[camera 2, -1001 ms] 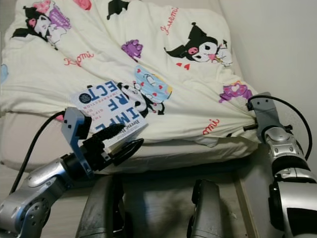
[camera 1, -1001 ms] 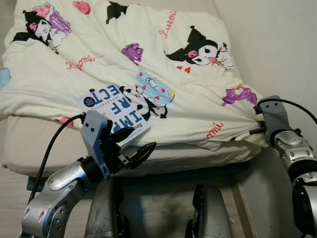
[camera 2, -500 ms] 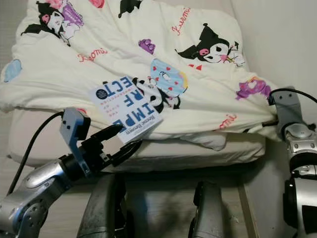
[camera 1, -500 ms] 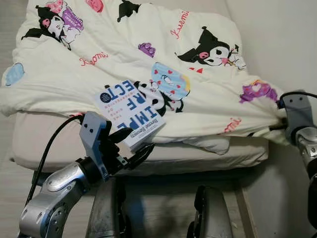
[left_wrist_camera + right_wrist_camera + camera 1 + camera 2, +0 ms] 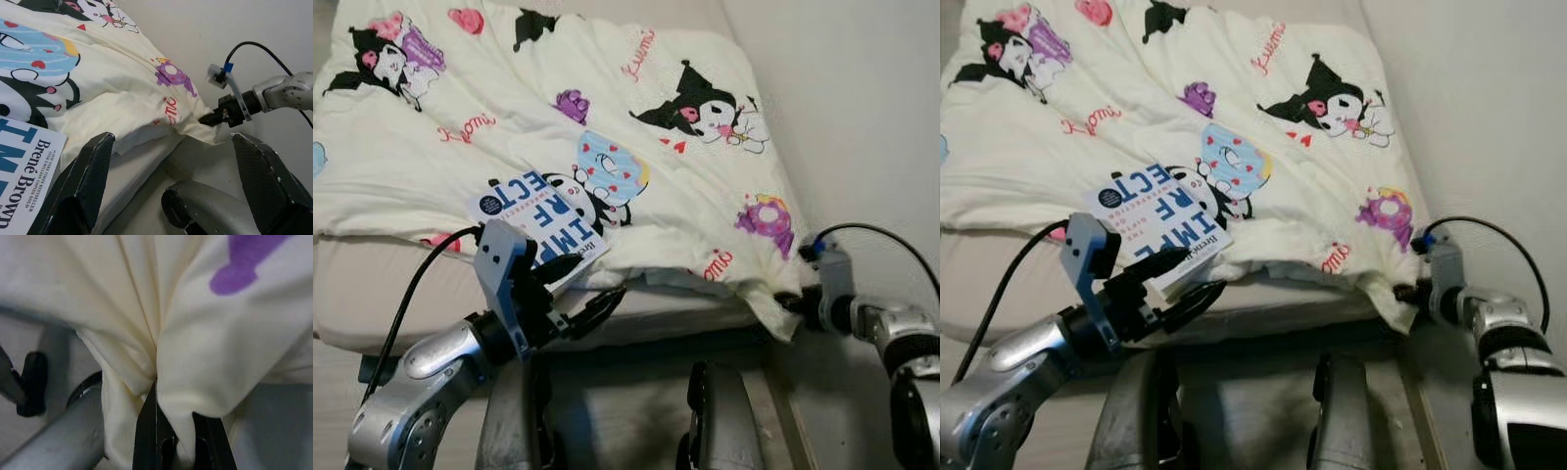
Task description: Clean up the room
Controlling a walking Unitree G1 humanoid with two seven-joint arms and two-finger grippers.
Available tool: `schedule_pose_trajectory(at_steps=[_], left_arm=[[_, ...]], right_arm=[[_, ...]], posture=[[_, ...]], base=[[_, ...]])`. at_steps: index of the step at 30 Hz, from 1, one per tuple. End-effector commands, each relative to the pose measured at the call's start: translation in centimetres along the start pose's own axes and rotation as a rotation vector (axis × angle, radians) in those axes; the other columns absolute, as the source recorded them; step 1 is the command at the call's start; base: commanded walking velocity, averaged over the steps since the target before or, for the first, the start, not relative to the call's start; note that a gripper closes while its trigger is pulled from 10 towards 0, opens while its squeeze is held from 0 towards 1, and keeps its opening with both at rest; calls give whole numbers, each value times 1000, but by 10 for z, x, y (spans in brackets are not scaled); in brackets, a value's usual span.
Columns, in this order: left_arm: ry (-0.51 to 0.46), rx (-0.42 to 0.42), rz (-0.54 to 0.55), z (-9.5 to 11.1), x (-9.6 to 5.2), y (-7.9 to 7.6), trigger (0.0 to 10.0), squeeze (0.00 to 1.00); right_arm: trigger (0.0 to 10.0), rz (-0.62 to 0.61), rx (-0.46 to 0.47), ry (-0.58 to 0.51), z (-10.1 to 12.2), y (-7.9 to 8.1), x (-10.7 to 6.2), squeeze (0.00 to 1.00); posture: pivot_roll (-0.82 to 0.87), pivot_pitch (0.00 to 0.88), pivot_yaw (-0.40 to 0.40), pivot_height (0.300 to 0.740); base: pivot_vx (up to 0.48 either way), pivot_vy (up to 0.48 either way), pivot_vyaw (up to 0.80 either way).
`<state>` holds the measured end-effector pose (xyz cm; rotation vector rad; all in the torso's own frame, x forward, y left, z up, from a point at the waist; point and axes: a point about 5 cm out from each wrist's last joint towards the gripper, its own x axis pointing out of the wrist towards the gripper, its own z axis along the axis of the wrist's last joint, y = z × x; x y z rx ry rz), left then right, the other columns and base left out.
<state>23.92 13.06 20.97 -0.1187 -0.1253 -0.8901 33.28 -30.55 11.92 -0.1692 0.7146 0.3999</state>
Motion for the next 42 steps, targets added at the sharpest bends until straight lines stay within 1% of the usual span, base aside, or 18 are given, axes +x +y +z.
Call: schedule_pose_trajectory(at_steps=[1,9,10,11,19,20,26,28,29,31,32,34,35,36,38,40,41,42], left_arm=[[26,-4,-26,-3,-3,-5,10000,0],[28,6,-23,-4,-3,-5,10000,0],[29,9,-20,-4,-3,-5,10000,0],[29,9,-19,-4,-3,-5,10000,0],[31,4,-27,-4,-2,-6,10000,0],[33,-1,-34,-4,-2,-7,10000,0],[41,-17,-53,-6,-4,-11,10000,0],[40,-27,-45,-7,-4,-11,10000,0],[40,-27,-45,-7,-4,-11,10000,0],[31,-35,-25,-7,-4,-9,10000,0],[31,-35,-25,-7,-4,-9,10000,0],[39,-13,135,-9,-2,12,10000,0],[39,-13,135,-9,-2,12,10000,0],[87,32,286,-16,-2,30,10000,0],[146,80,435,-23,-5,49,10000,0],[146,80,435,-23,-5,49,10000,0],[204,111,590,-29,-13,69,10000,16],[204,111,590,-29,-13,69,10000,16]], right_arm=[[0,10,-47,224,-43,0,-1,0],[0,-184,-129,256,-45,-13,-6,0],[4941,-264,-136,213,-38,-18,-8,408],[10000,-321,-130,175,-32,-22,-10,1000],[10000,-390,-95,104,-17,-29,-15,1000],[10000,-411,-106,105,-12,-33,-20,0],[10000,-434,-48,-5,15,-47,-41,0],[10000,-389,68,-232,46,-48,-51,0],[10000,-389,68,-232,46,-48,-51,0],[10000,-307,154,-447,74,-45,-57,0],[10000,-307,154,-447,74,-45,-57,0],[10000,-104,112,-591,102,-21,-47,0],[10000,-104,112,-591,102,-21,-47,0],[10000,-20,49,-616,112,-4,-36,0],[10000,33,-7,-625,117,12,-23,0],[10000,33,-7,-625,117,12,-23,0],[10000,55,-87,-601,117,31,-7,0],[10000,55,-87,-601,117,31,-7,0]], posture=[[93,360,-28,546],[94,358,-29,546],[94,358,-31,546],[95,357,-30,546],[98,355,-32,546],[99,353,-32,546],[99,351,-35,546],[95,348,-34,546],[95,348,-34,546],[94,347,-33,546],[94,347,-33,546],[80,343,-27,546],[80,343,-27,546],[77,342,-22,546],[73,341,-20,546],[73,341,-20,546],[67,342,-19,546],[67,342,-19,546]], base=[[0,0,0],[0,0,0],[0,0,0],[0,0,0],[0,0,0],[0,0,0],[0,0,0],[0,0,0],[0,0,0],[0,0,0],[0,0,0],[0,0,0],[0,0,0],[0,0,0],[0,0,0],[0,0,0],[0,0,0],[0,0,0]])
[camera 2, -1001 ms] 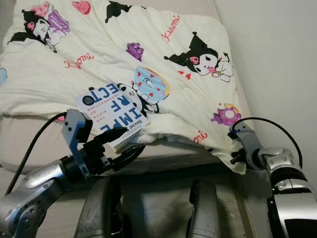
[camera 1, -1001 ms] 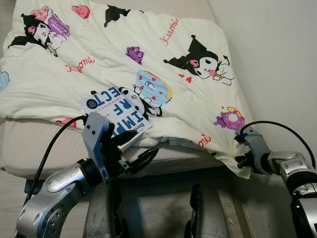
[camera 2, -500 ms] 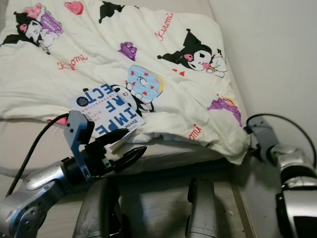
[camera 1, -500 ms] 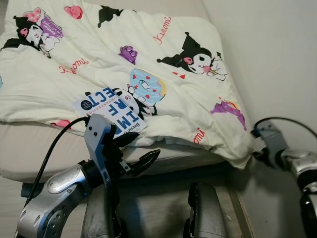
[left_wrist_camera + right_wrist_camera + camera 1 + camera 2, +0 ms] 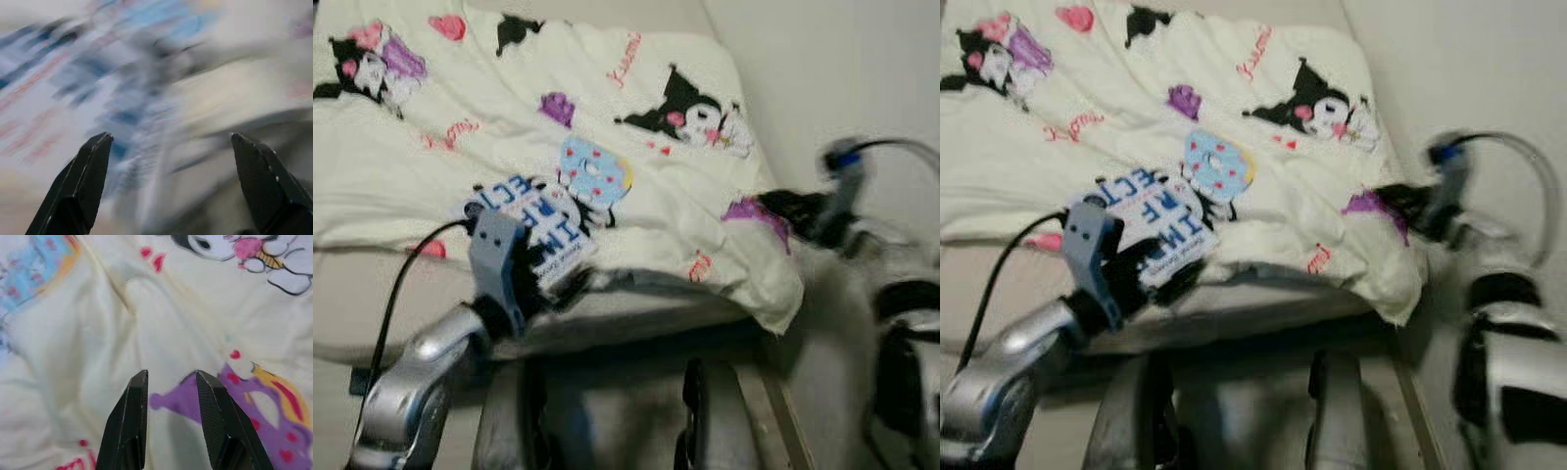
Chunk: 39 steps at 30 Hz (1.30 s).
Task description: Clean up the room
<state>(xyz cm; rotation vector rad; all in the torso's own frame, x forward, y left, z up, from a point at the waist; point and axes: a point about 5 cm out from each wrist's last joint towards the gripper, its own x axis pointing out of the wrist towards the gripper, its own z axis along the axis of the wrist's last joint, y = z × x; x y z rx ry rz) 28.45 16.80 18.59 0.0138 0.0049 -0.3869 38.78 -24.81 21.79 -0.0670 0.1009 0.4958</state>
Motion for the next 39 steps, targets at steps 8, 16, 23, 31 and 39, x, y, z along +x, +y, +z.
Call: schedule_pose_trajectory(at_steps=[8,16,23,31,39], left_arm=[[370,557,226,-53,-9,65,10000,1000],[511,1224,119,-63,-15,104,10000,1000],[485,1432,133,-65,-14,117,10000,1000],[549,1478,66,-82,-26,126,10000,157],[601,1498,46,-91,-38,136,10000,110]], right_arm=[[10000,90,-239,7,-51,93,49,0],[10000,151,-238,-40,-55,122,57,0],[10000,154,-299,-112,-45,130,55,0],[10000,482,-782,406,-60,68,-1,0],[10000,296,-934,636,-40,-1,-37,0]], posture=[[60,346,-18,546],[54,353,-12,546],[52,353,-15,546],[47,343,-24,546],[41,342,-27,546]], base=[[0,0,0],[0,0,0],[0,0,0],[0,0,0],[0,0,0]])
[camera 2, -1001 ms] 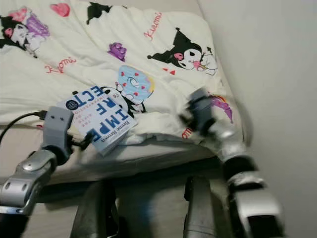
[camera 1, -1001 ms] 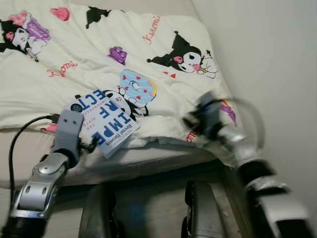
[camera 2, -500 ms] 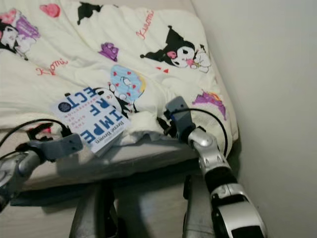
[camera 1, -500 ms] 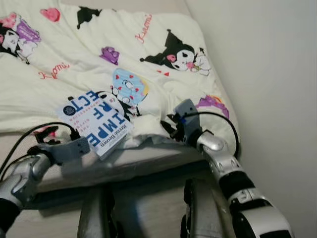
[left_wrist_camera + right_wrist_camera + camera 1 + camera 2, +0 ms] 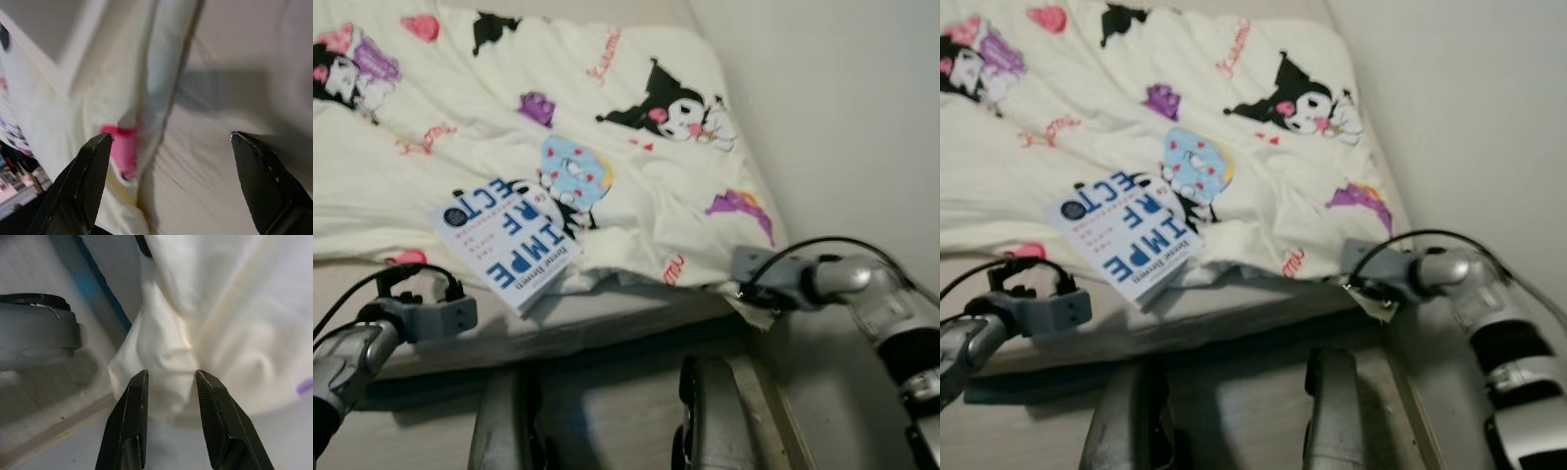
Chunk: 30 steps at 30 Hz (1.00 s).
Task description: Clean up the room
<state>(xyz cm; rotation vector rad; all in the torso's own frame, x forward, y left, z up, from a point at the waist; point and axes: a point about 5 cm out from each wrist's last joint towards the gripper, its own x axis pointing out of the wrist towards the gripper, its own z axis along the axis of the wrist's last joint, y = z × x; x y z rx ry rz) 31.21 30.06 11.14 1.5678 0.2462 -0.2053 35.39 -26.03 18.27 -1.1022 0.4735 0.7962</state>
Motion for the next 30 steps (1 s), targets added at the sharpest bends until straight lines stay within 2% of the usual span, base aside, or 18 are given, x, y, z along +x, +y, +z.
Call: schedule_pose_trajectory(at_steps=[1,2,3,4,5,6,7,8,12,14,16,20,23,24,25,26,28,30], left_arm=[[14,54,-55,-12,-7,-17,10000,106],[14,54,-55,-12,-7,-17,10000,106],[6,63,-30,-12,-7,-16,10000,110],[-20,80,4,-10,-5,-14,10000,188],[-20,80,4,-10,-5,-14,10000,188],[-27,85,10,-9,-4,-15,10000,898],[-27,85,10,-9,-4,-15,10000,898],[-28,93,14,-9,-3,-16,10000,1000],[-17,173,76,-10,-1,-13,10000,1000],[-12,180,92,-10,0,-11,10000,1000],[-3,194,129,-11,1,-7,10000,1000],[1,202,137,-12,2,-5,10000,1000],[4,229,209,-15,3,1,10000,1000],[4,229,209,-15,3,1,10000,1000],[4,235,241,-15,4,4,10000,1000],[4,235,241,-15,4,4,10000,1000],[-1,247,275,-13,6,6,10000,1000],[2,254,271,-13,6,4,10000,1000]], right_arm=[[10000,-84,4,15,-8,-13,-12,0],[10000,-84,4,15,-8,-13,-12,0],[10000,-163,58,-93,4,-25,-16,0],[10000,-240,174,-358,38,-38,-18,0],[10000,-240,174,-358,38,-38,-18,0],[10000,-231,204,-468,55,-39,-18,0],[10000,-231,204,-468,55,-39,-18,0],[10000,-207,224,-554,68,-37,-18,0],[10000,-116,269,-818,117,-25,-11,0],[10000,-102,274,-858,124,-23,-11,0],[10000,-13,274,-943,147,-5,-2,0],[10000,25,261,-956,155,4,2,0],[10000,100,224,-951,172,41,22,0],[10000,100,224,-951,172,41,22,0],[10000,111,221,-955,178,54,27,0],[10000,111,221,-955,178,54,27,0],[10000,123,226,-976,189,70,33,0],[10000,139,237,-989,194,77,33,0]], posture=[[44,346,-27,546],[44,346,-27,546],[47,349,-28,546],[53,353,-28,546],[53,353,-28,546],[54,354,-28,546],[54,354,-28,546],[55,356,-27,546],[56,360,-24,546],[56,360,-24,546],[55,369,-21,546],[55,369,-21,546],[46,374,-26,546],[46,374,-26,546],[42,375,-29,546],[42,375,-29,546],[36,378,-34,546],[28,381,-32,546]], base=[[0,0,0],[0,0,0],[0,0,0],[0,0,0],[0,0,0],[0,0,0],[0,0,0],[0,0,0],[0,0,0],[0,0,0],[0,0,0],[0,0,0],[0,0,0],[0,0,0],[0,0,0],[0,0,0],[0,0,0],[0,0,0]])
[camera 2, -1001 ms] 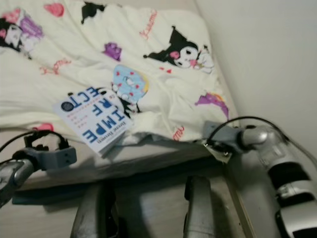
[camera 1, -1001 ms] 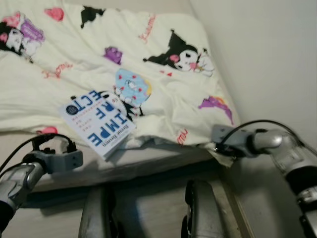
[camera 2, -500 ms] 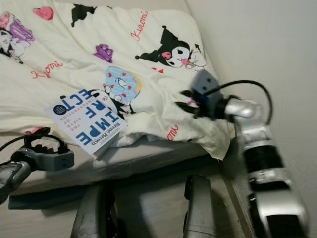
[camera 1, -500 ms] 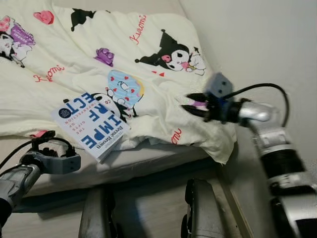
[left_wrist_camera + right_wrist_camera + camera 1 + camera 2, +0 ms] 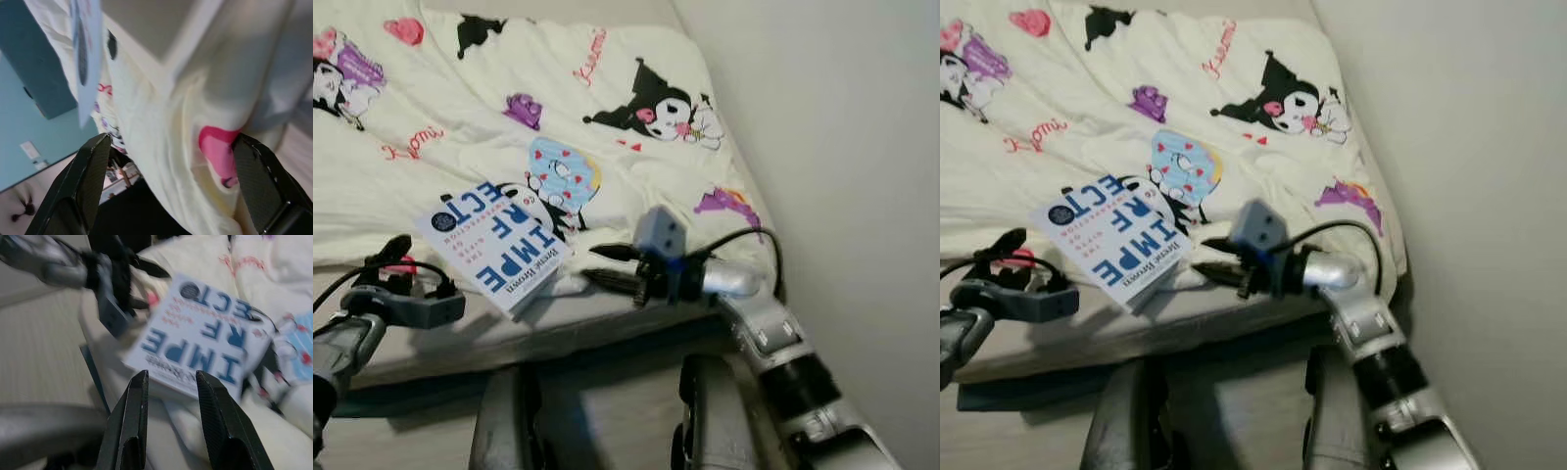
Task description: Clean up the room
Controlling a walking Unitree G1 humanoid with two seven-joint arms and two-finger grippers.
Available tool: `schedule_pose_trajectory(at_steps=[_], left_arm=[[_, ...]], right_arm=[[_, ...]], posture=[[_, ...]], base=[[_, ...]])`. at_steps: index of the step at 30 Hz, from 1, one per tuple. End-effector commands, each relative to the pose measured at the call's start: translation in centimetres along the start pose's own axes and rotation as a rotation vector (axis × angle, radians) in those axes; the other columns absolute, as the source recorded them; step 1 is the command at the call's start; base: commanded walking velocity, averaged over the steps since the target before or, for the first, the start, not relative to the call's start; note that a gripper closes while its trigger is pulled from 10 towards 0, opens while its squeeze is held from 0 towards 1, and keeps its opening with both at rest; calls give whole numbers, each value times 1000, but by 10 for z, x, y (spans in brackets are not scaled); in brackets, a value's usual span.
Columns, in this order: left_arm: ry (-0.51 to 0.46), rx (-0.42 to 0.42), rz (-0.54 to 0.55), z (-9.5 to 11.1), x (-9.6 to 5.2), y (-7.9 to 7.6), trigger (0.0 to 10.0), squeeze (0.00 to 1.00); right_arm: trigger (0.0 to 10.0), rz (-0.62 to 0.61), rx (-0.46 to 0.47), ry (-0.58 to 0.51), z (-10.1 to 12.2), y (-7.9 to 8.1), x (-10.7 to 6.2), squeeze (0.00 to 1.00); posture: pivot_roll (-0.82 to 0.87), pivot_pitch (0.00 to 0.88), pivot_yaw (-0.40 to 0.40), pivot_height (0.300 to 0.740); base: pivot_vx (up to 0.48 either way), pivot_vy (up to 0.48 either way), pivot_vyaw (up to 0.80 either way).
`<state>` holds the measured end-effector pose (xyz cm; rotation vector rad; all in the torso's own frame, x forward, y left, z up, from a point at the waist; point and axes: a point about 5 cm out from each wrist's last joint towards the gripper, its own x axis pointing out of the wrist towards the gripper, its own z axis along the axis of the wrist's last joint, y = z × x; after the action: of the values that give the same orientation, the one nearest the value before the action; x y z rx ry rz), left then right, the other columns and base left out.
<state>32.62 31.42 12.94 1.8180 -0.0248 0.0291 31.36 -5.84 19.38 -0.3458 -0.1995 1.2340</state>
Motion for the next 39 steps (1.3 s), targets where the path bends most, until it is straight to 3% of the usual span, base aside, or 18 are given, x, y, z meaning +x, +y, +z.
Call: schedule_pose_trajectory(at_steps=[1,4,5,6,8,9,10,11,13,14,25,29,32,33,34,35,39], left_arm=[[-19,24,-71,5,-8,-18,10000,1000],[-30,37,-110,8,-8,-23,10000,992],[-32,41,-119,9,-8,-24,10000,639],[-32,42,-123,10,-7,-25,10000,463],[-32,42,-123,10,-7,-25,10000,463],[-30,22,-141,11,-7,-26,10000,145],[-30,22,-141,11,-7,-26,10000,145],[-27,-18,-180,13,-7,-29,10000,0],[-24,-51,-208,15,-9,-32,10000,0],[-15,-78,-221,15,-10,-34,10000,1000],[-4,-123,-283,7,-17,-41,10000,1000],[16,-67,-289,2,-18,-41,10000,1000],[66,48,-191,-8,-8,-26,10000,992],[73,72,-158,-9,-4,-20,10000,898],[73,72,-158,-9,-4,-20,10000,898],[80,92,-122,-11,3,-10,10000,482],[86,101,-100,-12,8,-3,10000,369]], right_arm=[[10000,27,2,-4,2,12,5,0],[10000,35,26,-22,7,17,9,0],[10000,32,32,-29,8,18,11,0],[10000,31,37,-34,9,18,12,0],[10000,31,37,-34,9,18,12,0],[10000,34,39,-35,10,19,13,0],[10000,34,39,-35,10,19,13,0],[10000,36,43,-35,11,21,13,0],[10000,33,53,-36,12,21,12,0],[10000,27,58,-34,12,23,10,0],[10000,-5,65,-7,13,21,2,0],[10000,-11,66,-2,13,19,1,0],[10000,-29,70,-8,16,21,3,0],[10000,-32,70,-14,17,22,5,0],[10000,-32,70,-14,17,22,5,0],[10000,-30,74,-23,19,25,6,0],[10000,-20,78,-26,20,30,7,0]], posture=[[20,386,-31,546],[14,392,-32,546],[6,399,-34,546],[2,402,-34,546],[2,402,-34,546],[0,407,-30,546],[0,407,-30,546],[1,410,-29,546],[-1,415,-33,546],[-3,417,-33,546],[6,419,-32,546],[-6,420,-42,546],[-35,422,-56,546],[-38,422,-57,546],[-38,422,-57,546],[-45,427,-58,546],[-50,430,-59,546]], base=[[0,0,0],[0,0,0],[0,0,0],[0,0,0],[0,0,0],[0,0,0],[0,0,0],[0,0,0],[0,0,0],[0,0,0],[0,0,0],[0,0,0],[0,0,0],[0,0,0],[0,0,0],[0,0,0],[0,0,0]])
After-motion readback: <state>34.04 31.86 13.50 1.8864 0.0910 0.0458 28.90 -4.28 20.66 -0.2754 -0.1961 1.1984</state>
